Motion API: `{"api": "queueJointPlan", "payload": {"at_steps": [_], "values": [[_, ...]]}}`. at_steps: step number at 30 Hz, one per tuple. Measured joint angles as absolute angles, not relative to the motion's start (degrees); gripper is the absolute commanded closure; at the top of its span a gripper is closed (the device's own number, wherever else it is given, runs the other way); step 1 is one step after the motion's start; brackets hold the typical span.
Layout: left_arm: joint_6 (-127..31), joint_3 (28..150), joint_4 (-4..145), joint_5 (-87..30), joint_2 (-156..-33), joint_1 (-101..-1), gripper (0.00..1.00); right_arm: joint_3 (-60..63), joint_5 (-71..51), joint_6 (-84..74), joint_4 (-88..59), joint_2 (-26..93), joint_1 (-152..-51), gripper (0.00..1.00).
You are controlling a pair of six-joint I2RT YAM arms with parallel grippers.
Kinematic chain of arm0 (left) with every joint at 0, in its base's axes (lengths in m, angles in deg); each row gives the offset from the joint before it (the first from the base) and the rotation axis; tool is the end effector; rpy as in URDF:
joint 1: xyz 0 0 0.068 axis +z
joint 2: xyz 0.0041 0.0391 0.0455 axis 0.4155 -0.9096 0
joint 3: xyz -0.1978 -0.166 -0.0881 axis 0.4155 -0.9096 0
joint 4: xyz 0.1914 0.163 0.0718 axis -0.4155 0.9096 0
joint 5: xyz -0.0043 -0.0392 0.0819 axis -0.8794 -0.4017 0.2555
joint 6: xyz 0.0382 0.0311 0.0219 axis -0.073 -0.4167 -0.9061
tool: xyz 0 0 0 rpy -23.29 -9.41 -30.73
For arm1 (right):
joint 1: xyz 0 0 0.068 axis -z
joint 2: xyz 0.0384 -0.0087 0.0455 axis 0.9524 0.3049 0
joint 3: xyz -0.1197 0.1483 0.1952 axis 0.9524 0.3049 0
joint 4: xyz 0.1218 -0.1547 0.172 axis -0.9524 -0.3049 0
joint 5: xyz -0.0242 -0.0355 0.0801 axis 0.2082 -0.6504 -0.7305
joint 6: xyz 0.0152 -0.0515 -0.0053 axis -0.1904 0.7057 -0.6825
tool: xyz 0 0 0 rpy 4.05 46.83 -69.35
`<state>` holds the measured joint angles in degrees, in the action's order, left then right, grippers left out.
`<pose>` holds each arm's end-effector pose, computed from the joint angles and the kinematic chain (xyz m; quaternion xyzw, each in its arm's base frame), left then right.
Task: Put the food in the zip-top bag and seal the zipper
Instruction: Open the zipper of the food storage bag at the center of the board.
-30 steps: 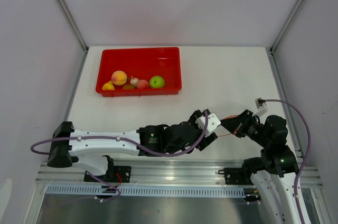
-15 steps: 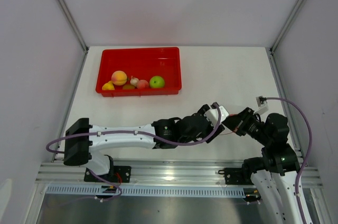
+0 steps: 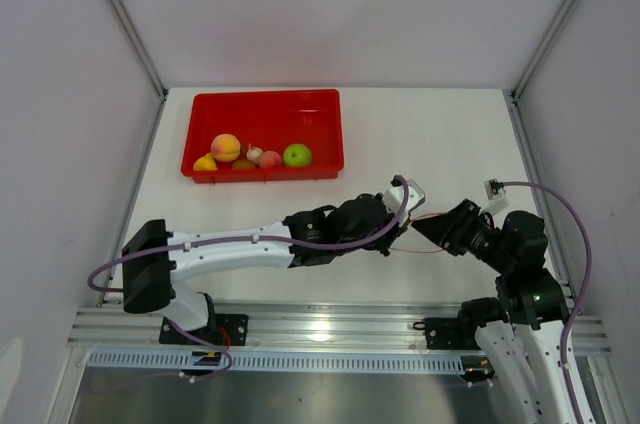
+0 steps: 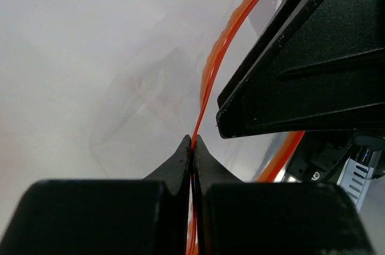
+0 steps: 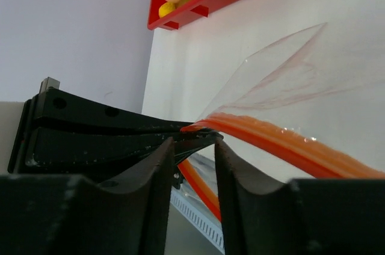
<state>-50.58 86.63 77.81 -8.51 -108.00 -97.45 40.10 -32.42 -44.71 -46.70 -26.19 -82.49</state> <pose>0.1139 -0.3457 0.3119 0.3914 0.7387 -0.2908 0.4653 0.0899 0.0347 0.3012 0.0958 0.7878 0.4582 0.4002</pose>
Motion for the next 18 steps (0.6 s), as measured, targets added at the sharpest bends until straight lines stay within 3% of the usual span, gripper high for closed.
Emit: {"api": "queueJointPlan", "payload": {"at_steps": [2, 5, 18], "values": [[-49.1, 86.7, 78.1, -9.1, -108.0, -97.1, 0.99, 39.4, -32.4, -44.2, -47.1, -25.5, -82.5, 0.50], [-46.6, 87.5, 79.5, -8.9, -108.0, -96.9, 0.99, 36.6, -31.7, -43.0, -49.3, -24.0, -82.6, 0.45], [-36.5, 91.2, 81.1, 2.4, -108.0, -96.8, 0.99, 19.3, -24.4, -41.2, -64.1, -21.8, -82.6, 0.46]]}}
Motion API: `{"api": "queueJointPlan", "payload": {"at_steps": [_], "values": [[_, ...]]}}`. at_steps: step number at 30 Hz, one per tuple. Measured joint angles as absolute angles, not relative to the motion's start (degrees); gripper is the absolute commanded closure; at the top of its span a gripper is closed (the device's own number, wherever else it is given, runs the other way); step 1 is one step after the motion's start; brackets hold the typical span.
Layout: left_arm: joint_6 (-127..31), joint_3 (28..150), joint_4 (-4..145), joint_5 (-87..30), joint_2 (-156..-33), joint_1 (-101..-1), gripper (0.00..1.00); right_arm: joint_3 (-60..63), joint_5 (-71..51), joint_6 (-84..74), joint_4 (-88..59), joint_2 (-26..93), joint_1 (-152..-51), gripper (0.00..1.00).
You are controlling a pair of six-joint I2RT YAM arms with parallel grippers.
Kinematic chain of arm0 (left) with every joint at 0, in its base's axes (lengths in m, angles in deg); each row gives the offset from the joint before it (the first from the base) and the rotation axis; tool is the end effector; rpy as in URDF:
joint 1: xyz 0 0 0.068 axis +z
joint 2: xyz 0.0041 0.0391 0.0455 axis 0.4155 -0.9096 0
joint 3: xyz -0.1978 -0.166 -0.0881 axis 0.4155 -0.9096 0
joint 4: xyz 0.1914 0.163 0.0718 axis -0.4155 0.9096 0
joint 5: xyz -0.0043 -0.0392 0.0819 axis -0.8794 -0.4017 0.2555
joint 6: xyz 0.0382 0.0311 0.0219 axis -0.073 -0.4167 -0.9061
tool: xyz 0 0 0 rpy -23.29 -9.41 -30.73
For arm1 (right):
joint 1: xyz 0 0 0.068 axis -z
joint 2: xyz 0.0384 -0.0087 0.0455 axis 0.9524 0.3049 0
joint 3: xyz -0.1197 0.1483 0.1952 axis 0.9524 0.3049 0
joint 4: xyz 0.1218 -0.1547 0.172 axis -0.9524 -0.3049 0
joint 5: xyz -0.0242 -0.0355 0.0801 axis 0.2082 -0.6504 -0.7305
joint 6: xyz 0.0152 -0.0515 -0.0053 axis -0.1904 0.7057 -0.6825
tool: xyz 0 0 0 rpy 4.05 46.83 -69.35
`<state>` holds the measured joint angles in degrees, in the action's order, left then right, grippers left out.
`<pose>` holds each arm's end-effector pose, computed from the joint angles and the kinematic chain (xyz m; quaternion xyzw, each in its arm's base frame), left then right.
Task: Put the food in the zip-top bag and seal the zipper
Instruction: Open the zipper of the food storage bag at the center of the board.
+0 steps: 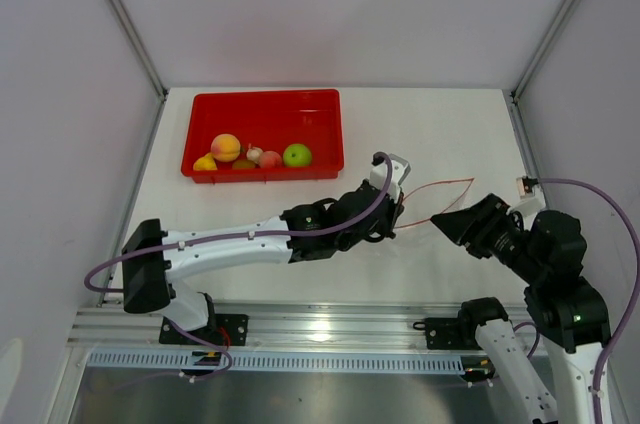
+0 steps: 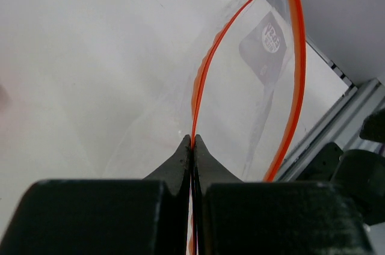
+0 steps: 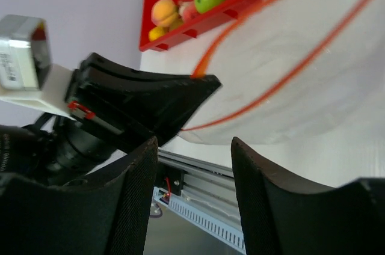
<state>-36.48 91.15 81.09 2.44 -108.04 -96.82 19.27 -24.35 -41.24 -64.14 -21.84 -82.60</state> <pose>0.1239 -0.3425 0.3345 0.2377 0.7886 -0.2915 0.4864 0.0569 0.0243 0.3747 0.1163 0.7957 0.3991 0.4405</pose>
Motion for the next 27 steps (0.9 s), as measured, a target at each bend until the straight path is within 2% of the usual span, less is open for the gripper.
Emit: {"api": "queueJointPlan", "payload": {"at_steps": [10, 17, 27], "values": [[-33.4, 91.2, 78.3, 8.3, -108.1, -96.8, 1.00, 17.9, -12.1, -43.6, -77.5, -19.6, -82.6, 0.44], [-33.4, 91.2, 76.0, 9.5, -108.1, -96.8, 0.99, 16.6, -10.1, -43.0, -78.2, -10.7, -82.6, 0.44], [-33.5, 91.2, 74.2, 9.5, -108.2, -96.7, 0.99, 14.8, -10.4, -43.4, -75.5, -8.9, -82.6, 0.46]]}}
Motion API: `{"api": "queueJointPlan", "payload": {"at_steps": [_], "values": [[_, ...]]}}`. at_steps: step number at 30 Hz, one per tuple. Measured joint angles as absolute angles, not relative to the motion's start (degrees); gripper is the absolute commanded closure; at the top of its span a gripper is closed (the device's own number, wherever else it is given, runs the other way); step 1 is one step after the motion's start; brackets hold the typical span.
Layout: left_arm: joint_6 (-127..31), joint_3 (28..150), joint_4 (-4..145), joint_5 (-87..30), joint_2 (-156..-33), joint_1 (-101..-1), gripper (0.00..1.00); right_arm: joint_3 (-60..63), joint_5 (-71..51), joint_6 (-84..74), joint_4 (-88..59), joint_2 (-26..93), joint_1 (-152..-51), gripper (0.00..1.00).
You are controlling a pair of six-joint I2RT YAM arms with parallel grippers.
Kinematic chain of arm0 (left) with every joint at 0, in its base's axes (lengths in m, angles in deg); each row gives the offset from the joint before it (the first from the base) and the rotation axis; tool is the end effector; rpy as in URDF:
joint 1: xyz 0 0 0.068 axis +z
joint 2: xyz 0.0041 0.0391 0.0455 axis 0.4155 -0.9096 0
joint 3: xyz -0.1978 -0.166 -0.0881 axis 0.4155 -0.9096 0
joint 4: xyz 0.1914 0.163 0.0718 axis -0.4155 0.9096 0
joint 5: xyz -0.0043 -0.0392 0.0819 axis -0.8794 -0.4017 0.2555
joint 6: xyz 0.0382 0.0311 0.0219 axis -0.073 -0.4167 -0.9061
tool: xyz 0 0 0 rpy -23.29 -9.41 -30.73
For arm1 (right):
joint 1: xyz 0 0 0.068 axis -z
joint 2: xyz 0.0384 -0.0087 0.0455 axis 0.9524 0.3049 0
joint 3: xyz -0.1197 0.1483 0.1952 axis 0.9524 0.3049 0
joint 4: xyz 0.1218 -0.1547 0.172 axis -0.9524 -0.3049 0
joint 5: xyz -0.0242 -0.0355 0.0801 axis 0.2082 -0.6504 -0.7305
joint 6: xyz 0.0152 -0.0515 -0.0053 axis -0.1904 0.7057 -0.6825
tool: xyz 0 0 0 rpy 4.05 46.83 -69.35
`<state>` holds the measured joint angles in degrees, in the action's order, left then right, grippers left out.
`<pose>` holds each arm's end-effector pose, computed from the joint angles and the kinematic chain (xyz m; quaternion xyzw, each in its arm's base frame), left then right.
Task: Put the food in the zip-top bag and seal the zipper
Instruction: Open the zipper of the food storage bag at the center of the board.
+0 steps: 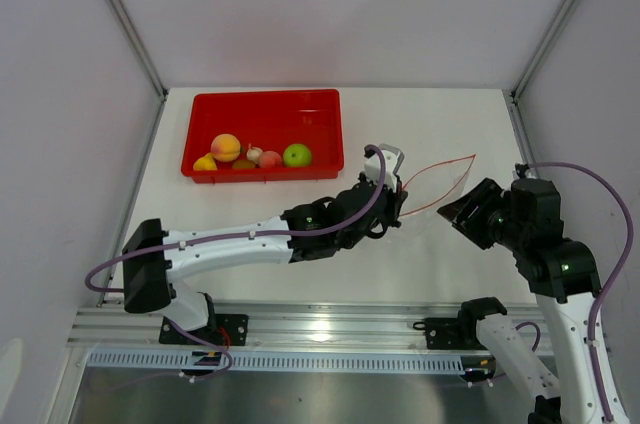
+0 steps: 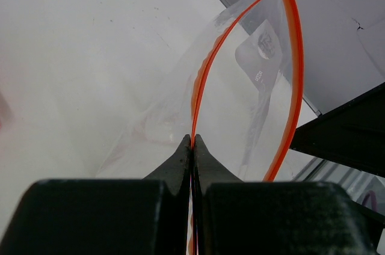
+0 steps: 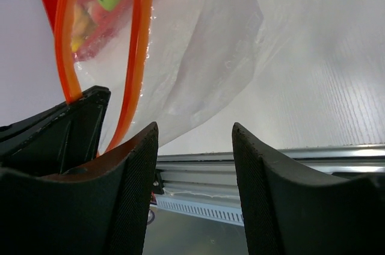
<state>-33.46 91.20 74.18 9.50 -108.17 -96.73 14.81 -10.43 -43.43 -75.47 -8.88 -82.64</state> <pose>0.1291 -0.3439 0.3467 0.1566 0.7711 -0.3068 0.5354 0.0985 0.0235 0.3631 0.2393 0.8657 0.2623 0.3529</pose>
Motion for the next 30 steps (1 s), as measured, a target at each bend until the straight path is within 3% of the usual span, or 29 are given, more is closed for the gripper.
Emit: {"api": "queueJointPlan", "payload": {"at_steps": [20, 23, 26, 27, 29, 30], "values": [[-35.4, 92.6, 73.6, 10.5, -111.7, -96.7, 1.00, 14.7, -12.9, -42.9, -68.5, -4.1, -82.7, 0.47], [-35.3, 92.7, 74.3, 10.5, -111.7, -96.7, 1.00, 17.0, -12.9, -42.4, -67.0, -3.6, -82.7, 0.54], [-34.6, 92.7, 75.5, 10.5, -111.7, -96.7, 0.99, 17.5, -12.9, -41.0, -65.8, -2.4, -82.9, 0.69], [-34.4, 92.7, 75.8, 10.4, -111.7, -96.7, 0.99, 17.5, -12.9, -40.5, -65.4, -2.1, -83.0, 0.79], [-34.2, 92.7, 76.5, 10.3, -111.6, -96.7, 1.00, 17.5, -12.9, -39.4, -64.7, -1.8, -83.1, 0.87], [-34.0, 92.7, 76.6, 10.1, -111.5, -96.7, 0.99, 17.5, -12.8, -39.0, -64.4, -1.9, -83.1, 0.97]]}}
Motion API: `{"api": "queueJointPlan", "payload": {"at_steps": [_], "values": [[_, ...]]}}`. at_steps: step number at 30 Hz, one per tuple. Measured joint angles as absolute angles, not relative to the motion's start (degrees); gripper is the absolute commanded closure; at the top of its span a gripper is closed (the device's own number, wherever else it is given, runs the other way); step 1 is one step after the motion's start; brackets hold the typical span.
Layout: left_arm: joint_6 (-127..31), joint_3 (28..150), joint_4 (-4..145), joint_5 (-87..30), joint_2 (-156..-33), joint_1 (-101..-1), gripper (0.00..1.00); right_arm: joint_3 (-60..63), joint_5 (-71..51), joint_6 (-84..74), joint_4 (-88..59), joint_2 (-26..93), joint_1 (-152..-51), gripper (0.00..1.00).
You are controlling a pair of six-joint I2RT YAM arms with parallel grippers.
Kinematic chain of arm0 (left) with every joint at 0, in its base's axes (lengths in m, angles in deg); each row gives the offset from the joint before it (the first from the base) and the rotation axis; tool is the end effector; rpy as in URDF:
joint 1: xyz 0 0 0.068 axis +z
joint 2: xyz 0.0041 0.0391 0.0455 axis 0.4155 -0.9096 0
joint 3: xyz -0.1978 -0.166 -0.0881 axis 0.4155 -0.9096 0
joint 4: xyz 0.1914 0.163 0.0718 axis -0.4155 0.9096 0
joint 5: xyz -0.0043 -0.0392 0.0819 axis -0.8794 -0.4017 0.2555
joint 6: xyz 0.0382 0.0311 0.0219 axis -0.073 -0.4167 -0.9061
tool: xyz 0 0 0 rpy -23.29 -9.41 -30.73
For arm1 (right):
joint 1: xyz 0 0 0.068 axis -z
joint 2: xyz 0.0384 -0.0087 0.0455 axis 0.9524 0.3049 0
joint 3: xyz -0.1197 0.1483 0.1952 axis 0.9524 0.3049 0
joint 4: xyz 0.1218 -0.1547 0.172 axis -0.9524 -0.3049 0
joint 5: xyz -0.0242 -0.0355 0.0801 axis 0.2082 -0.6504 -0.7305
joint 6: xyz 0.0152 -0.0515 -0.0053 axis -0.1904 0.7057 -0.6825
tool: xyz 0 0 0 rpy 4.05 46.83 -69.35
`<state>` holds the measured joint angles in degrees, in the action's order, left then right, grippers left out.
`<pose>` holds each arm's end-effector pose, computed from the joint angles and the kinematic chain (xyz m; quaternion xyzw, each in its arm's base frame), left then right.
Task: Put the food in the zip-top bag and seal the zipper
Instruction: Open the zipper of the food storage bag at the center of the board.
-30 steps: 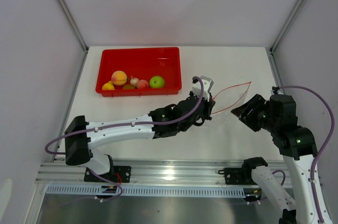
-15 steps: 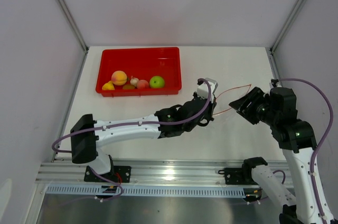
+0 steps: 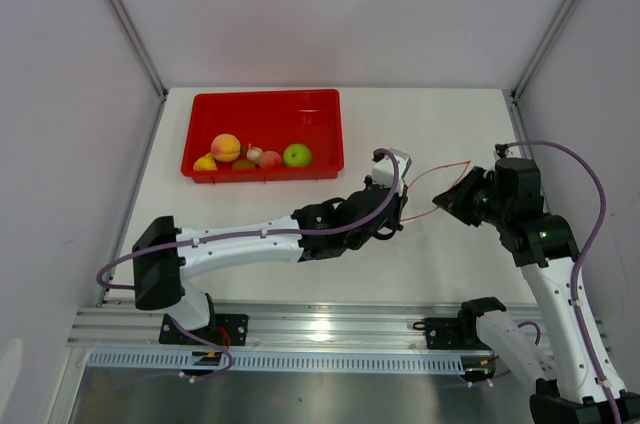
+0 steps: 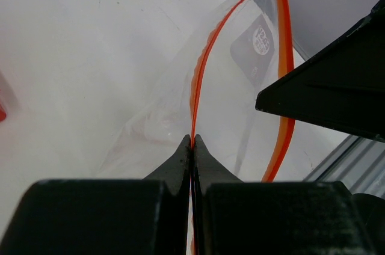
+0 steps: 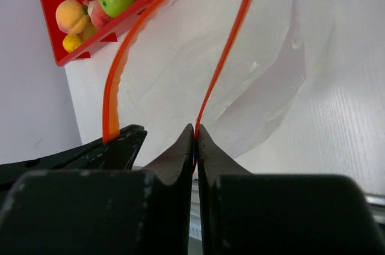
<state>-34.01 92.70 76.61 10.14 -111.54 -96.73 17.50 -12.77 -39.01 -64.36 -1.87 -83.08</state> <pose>0.1333 -0.3559 0.3309 0.1726 0.7870 -0.2748 0.5248 0.1432 0.0343 0.3532 0.1910 0.8709 0.2704 0.3632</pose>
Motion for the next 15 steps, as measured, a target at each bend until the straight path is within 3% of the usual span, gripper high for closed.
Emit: {"api": "queueJointPlan", "payload": {"at_steps": [1, 15], "values": [[-33.8, 92.7, 76.7, 9.7, -111.4, -96.7, 0.99, 17.5, -12.7, -38.3, -64.1, -2.0, -83.1, 1.00], [-21.1, 86.8, 71.8, -6.9, -108.2, -90.1, 0.99, 12.5, -8.0, -26.0, -66.3, -0.7, -83.8, 1.00]]}}
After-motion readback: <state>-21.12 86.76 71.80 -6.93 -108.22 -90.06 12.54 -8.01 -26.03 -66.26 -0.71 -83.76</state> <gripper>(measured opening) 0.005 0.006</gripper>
